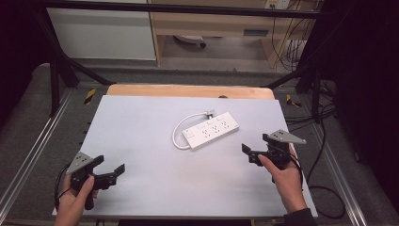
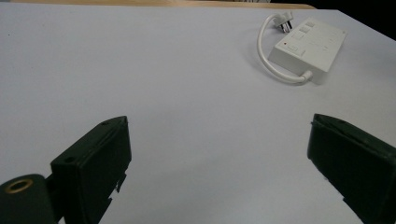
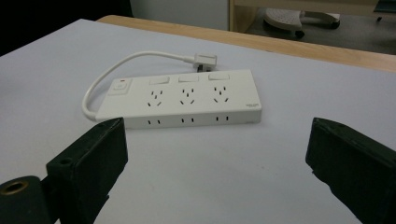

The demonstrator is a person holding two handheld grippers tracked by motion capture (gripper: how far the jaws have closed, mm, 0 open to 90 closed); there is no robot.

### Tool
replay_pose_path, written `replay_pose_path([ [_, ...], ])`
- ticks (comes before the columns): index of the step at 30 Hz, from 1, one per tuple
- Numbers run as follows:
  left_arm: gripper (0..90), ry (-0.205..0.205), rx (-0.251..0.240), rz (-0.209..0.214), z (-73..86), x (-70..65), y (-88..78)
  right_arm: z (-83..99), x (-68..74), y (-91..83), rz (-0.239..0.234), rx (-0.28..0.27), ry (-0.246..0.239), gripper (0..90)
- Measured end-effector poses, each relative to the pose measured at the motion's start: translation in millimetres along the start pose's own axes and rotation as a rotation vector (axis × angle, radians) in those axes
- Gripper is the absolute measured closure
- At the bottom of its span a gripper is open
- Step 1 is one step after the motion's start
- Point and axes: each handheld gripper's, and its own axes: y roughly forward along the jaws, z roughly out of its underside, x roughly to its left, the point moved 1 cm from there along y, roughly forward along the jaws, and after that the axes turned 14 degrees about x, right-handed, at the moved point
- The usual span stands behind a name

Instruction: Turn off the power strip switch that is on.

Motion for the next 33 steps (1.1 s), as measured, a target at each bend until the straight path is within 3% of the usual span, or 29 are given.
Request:
replay_pose_path([
  [22,6.2,0.006,0.016,-0.007,1.5,-1.4,2.5,-43.9,8.8,1.9,-0.012,-0.022,-0.047,6.5],
  [30,6.2,0.012,0.012,0.009,1.4,-3.8,2.0,-56.3,12.4,10.6,0.007,-0.02,-0.035,8.6],
  [33,6.2,0.015,0.027,0.003,2.1,-3.9,3.1,-65.3,16.6,18.8,0.001,-0.016,-0.051,8.6],
])
